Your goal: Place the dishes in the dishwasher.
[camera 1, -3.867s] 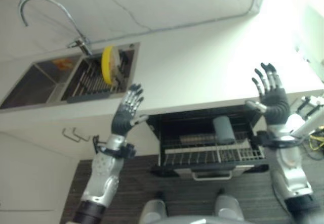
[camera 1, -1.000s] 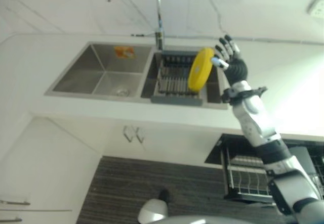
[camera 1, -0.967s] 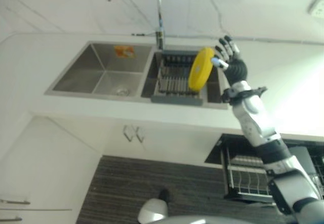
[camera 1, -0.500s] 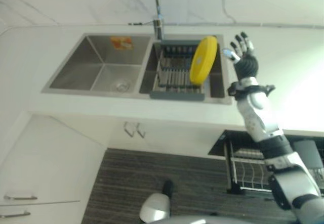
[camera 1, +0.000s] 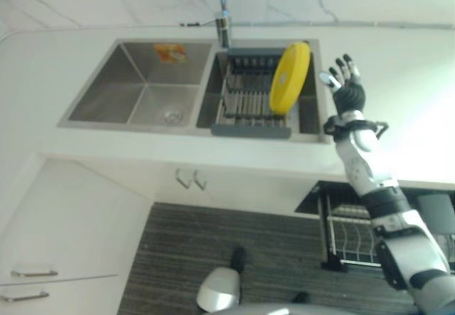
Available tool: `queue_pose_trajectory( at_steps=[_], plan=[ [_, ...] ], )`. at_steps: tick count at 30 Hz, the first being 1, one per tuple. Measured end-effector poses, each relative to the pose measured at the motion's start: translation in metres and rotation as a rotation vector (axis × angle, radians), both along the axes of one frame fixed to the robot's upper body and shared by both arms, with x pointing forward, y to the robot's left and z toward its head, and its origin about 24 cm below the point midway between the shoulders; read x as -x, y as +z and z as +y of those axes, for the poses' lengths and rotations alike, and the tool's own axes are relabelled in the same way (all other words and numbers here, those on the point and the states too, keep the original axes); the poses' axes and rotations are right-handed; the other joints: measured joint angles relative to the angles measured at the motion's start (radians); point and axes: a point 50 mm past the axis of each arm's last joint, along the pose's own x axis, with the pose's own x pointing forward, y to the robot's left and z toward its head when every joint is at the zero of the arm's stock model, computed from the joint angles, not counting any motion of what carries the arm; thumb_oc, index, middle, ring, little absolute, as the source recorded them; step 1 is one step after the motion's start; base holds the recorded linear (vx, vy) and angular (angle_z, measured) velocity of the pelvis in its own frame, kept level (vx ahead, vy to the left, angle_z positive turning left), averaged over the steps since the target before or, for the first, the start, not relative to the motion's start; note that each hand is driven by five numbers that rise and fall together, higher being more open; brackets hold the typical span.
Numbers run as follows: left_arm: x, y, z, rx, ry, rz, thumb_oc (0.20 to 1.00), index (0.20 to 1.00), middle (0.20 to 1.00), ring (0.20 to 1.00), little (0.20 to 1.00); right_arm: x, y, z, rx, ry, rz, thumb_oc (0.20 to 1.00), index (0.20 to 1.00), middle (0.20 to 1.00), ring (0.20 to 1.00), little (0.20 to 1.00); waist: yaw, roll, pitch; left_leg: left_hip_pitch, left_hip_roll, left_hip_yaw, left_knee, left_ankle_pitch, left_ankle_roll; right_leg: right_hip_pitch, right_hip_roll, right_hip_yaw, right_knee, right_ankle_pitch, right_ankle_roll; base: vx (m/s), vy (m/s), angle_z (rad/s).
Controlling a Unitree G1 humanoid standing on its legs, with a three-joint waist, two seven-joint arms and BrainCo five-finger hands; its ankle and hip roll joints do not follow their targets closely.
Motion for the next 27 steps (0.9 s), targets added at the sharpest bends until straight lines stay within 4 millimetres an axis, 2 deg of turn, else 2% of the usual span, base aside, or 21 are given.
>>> queue_pose_trajectory(
  at_steps=[6, 10, 22, 27],
  plan=[
    [-0.001, 0.0, 0.0, 0.006, -0.001, -0.004, 1.0, 1.0, 1.0, 1.0, 1.0, -0.003, 0.009, 0.003, 0.005, 0.012, -0.01, 1.0, 1.0, 1.0, 1.0, 1.0, 0.001, 0.025, 0.036, -0.006, -0.001, -0.009, 0.0, 0.002, 0.003, 0.0, -0.001, -0.008, 0.0, 0.001, 0.002, 0.0, 0.037, 0.05],
    [-0.02, 0.001, 0.0, 0.014, -0.014, -0.05, 1.0, 1.0, 1.0, 1.0, 1.0, -0.01, 0.013, 0.004, 0.01, 0.007, -0.003, 1.0, 1.0, 1.0, 1.0, 1.0, 0.001, 0.039, 0.068, -0.032, -0.003, -0.027, 0.018, 0.003, 0.005, -0.008, -0.001, -0.024, 0.0, 0.001, 0.002, 0.02, 0.031, 0.13],
    [-0.025, 0.001, 0.0, 0.011, -0.007, -0.073, 1.0, 1.0, 1.0, 1.0, 1.0, -0.011, 0.011, 0.012, 0.031, 0.031, 0.006, 1.0, 1.0, 1.0, 1.0, 1.0, 0.006, 0.038, 0.069, -0.036, -0.005, -0.033, 0.021, 0.004, 0.005, -0.006, -0.002, -0.024, 0.0, 0.001, 0.002, 0.01, 0.005, 0.02],
    [-0.026, 0.001, 0.0, 0.011, -0.008, -0.076, 1.0, 1.0, 1.0, 1.0, 1.0, -0.011, 0.011, 0.015, 0.026, 0.04, 0.008, 1.0, 1.0, 1.0, 1.0, 1.0, 0.006, 0.042, 0.089, -0.037, -0.006, -0.033, 0.022, 0.004, 0.005, -0.006, -0.002, -0.024, 0.0, 0.001, 0.002, 0.0, 0.0, 0.0]
  ],
)
